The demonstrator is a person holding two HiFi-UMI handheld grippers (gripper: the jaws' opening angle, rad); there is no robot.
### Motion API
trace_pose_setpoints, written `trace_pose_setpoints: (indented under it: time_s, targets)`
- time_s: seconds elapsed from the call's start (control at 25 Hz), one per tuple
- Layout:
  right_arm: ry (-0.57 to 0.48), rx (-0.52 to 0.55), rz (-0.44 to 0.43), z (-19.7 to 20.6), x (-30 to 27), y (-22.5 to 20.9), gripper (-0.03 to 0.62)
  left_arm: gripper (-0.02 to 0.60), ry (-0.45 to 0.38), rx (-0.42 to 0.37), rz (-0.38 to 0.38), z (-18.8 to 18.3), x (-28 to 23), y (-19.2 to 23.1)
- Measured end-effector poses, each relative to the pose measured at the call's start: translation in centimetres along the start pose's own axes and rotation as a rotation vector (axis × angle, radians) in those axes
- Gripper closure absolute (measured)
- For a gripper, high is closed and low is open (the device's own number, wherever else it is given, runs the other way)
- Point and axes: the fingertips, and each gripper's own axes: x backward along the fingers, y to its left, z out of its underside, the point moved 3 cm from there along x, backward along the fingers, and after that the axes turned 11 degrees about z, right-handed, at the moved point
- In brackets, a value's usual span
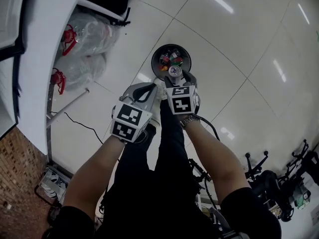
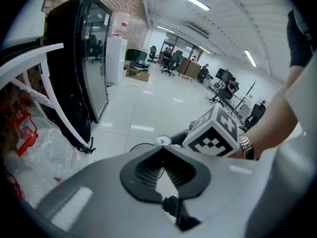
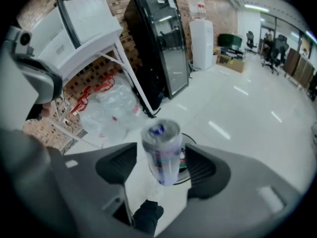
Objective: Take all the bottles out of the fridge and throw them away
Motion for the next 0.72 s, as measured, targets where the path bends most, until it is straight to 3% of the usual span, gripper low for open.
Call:
trace_pose_setpoints:
  time_s: [0.04,0.44,0.72]
  targets:
    - [-0.012,0.005,0.004,-0.2,0.0,0.0,0.282,0.578,-0.007,0.006,-0.007,0.1,-0.1,0.3]
    - [0.025,0.002,-0.042,1.6,2.8,0.3,0.283,0.578,-0.048,0.018,-0.036,-0.8,1.2,-0.3]
    - [-0.060,0.047,-0.078,-1.8,7.3,1.9,0.283,0.578,-0.105,0.004,-0.076,-2.0,4.8,-1.8]
